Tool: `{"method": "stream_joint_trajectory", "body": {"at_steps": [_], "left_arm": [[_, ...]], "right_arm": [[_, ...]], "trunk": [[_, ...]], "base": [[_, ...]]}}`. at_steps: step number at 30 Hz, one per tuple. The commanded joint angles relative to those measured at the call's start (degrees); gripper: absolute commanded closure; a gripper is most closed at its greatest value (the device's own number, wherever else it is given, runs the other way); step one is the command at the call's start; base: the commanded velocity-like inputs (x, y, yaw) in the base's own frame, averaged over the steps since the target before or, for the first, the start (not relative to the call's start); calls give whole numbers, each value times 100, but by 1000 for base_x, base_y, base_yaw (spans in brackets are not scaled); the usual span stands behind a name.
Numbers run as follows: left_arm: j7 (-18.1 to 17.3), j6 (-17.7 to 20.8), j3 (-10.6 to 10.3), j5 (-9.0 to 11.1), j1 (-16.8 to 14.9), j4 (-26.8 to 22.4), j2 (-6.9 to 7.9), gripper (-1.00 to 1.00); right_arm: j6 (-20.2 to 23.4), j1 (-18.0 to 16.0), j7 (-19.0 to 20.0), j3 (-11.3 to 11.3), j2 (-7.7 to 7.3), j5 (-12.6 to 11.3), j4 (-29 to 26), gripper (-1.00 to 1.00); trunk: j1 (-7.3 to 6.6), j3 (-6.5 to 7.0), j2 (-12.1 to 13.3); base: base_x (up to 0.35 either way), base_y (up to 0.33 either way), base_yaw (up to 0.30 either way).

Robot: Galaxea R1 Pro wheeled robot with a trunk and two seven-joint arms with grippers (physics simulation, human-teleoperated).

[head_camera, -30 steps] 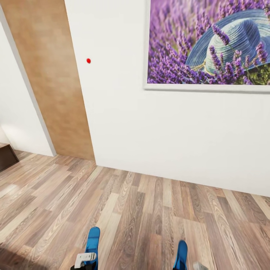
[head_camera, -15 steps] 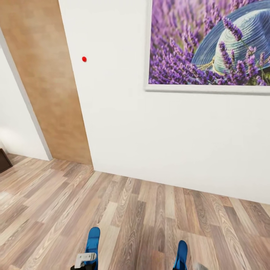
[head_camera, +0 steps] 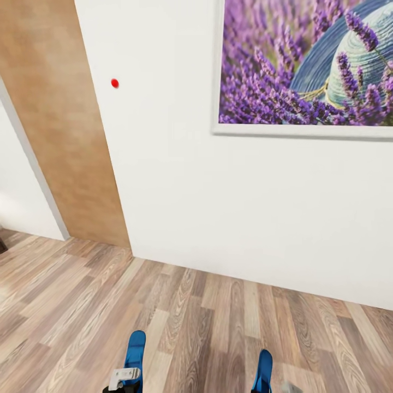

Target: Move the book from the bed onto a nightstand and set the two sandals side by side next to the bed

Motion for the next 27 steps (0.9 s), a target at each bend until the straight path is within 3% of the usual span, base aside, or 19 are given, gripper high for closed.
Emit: {"method": "stream_joint_trajectory", "body": {"at_steps": [1, 18, 27], "left_arm": [[1, 5, -32, 61, -3, -2, 7, 100], [1, 5, -32, 61, -3, -2, 7, 100], [1, 5, -32, 61, -3, -2, 7, 100]], "right_arm": [[36, -3, 22, -8, -1, -57, 1, 100], [36, -3, -11, -8, -2, -55, 1, 100], [44, -4, -18, -8, -1, -55, 0, 100]], "trunk": [[3, -5, -2], [3, -5, -2], [3, -5, -2]], "base": [[323, 0, 0], [323, 0, 10], [323, 0, 196]]}}
